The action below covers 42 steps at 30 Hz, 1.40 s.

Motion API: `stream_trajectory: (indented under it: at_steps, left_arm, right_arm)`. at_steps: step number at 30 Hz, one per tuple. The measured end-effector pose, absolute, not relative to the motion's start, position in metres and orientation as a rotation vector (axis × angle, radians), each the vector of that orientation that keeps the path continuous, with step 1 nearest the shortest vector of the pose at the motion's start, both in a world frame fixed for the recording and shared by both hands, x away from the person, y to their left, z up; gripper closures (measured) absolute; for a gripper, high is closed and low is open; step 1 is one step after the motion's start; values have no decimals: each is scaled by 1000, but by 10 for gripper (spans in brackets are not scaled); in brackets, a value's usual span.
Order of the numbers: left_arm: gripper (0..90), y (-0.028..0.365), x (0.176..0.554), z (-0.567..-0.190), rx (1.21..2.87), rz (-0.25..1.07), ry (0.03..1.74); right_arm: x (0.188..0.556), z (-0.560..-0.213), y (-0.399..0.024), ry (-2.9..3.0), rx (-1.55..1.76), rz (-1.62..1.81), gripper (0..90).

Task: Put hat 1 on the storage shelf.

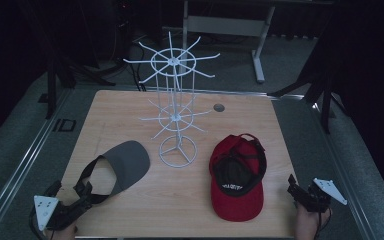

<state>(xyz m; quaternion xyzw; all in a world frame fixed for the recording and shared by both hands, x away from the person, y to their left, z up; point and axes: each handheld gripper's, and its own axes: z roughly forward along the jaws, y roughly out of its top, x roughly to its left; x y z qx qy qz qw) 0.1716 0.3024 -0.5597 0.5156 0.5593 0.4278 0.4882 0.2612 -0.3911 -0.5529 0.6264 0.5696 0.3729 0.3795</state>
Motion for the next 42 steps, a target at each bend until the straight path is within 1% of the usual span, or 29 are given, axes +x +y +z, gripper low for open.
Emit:
stream_trajectory:
  at_steps: [3, 7, 11, 12, 16, 21, 25, 27, 32, 34, 36, 42]
  left_arm:
    - [37, 302, 173, -561, 1263, 1012, 1353]
    - [37, 300, 172, -561, 1281, 1017, 1339]
    - [38, 300, 171, -558, 1256, 1006, 1343]
    - [37, 299, 170, -558, 1254, 1007, 1337]
    - [38, 293, 168, -555, 1265, 1005, 1325]
    - [41, 289, 168, -554, 1281, 950, 1331]
    - [42, 286, 167, -552, 1287, 934, 1325]
    - [41, 284, 167, -552, 1292, 929, 1321]
    - [41, 277, 166, -550, 1285, 861, 1278]
    - [41, 274, 165, -549, 1293, 860, 1257]
    - [41, 271, 165, -548, 1304, 892, 1255]
    - [41, 266, 166, -549, 1319, 892, 1240]
  right_arm:
    - [262, -552, -391, 1477, 1603, 949, 146]
    - [262, -545, -391, 1534, 1588, 942, 146]
    - [261, -531, -390, 1584, 1584, 1010, 146]
    - [262, -522, -387, 1617, 1564, 1024, 146]
    - [263, -511, -382, 1644, 1514, 1026, 140]
    - [272, -498, -374, 1733, 1507, 1070, 118]
    - [280, -489, -363, 1800, 1459, 1058, 104]
    - [282, -488, -362, 1812, 1456, 1075, 103]
    - [293, -482, -348, 1874, 1386, 1121, 105]
    - [297, -482, -343, 1891, 1375, 1133, 105]
    - [299, -482, -340, 1902, 1373, 1143, 105]
    - [315, -487, -325, 1951, 1362, 1149, 103]
